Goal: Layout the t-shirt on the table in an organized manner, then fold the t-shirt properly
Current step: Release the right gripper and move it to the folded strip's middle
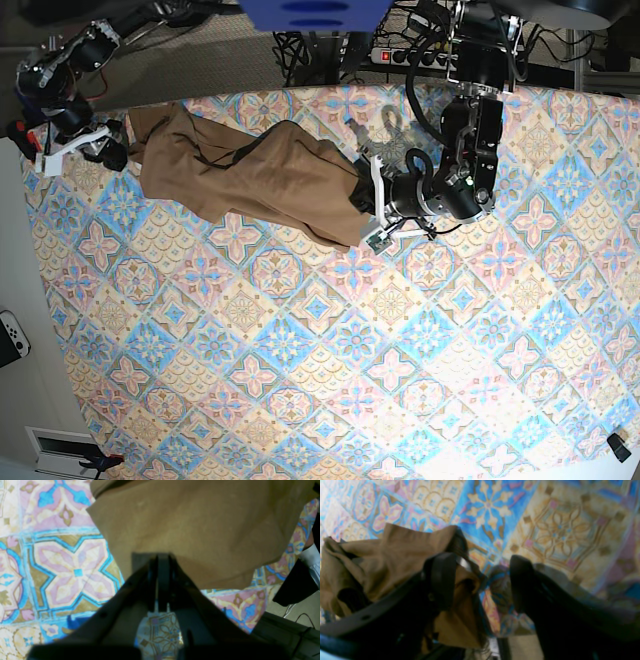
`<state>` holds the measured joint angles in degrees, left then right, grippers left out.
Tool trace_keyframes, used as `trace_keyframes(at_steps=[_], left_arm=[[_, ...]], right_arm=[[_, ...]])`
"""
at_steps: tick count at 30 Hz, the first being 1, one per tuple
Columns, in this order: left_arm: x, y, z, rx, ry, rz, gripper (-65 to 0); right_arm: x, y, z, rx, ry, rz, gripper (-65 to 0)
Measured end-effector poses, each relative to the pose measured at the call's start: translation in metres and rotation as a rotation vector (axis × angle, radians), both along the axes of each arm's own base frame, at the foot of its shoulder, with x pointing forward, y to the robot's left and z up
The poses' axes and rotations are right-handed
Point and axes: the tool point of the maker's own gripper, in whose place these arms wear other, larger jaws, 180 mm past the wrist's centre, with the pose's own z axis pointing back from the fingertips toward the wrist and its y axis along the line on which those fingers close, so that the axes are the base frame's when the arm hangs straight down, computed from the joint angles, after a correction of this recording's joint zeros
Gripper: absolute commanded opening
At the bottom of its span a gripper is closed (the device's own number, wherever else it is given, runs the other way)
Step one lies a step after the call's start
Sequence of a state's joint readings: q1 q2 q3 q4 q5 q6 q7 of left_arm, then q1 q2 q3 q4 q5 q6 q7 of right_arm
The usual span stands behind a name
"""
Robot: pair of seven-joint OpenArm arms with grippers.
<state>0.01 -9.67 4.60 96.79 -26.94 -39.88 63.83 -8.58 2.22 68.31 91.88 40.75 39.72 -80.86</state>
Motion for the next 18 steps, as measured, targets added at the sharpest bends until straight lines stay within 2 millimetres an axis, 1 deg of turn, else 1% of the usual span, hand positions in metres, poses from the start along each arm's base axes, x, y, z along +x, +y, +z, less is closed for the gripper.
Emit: trace_keyframes(at_steps=[5,9,15,18], left_arm=[[0.0,-0.001,0.0,-0.002,0.0,0.0,-65.0],[0.0,-0.001,0.0,-0.003,0.0,0.0,-65.0],[0.0,-0.001,0.0,-0.002,0.0,0.0,-65.0],[0.0,-0.001,0.0,-0.003,-0.001,0.0,-65.0]], right_arm=[[-0.01,0.01,-0.02,0.058,0.051,0.006,-31.7],[0.002,0.028,-0.023,0.092,0.033,0.07,-31.7],[0.007,0.062,-0.03,0.121,0.038,0.191,-31.7],[0.014,0.081,-0.03,0.133,0.036,0.255,-31.7]])
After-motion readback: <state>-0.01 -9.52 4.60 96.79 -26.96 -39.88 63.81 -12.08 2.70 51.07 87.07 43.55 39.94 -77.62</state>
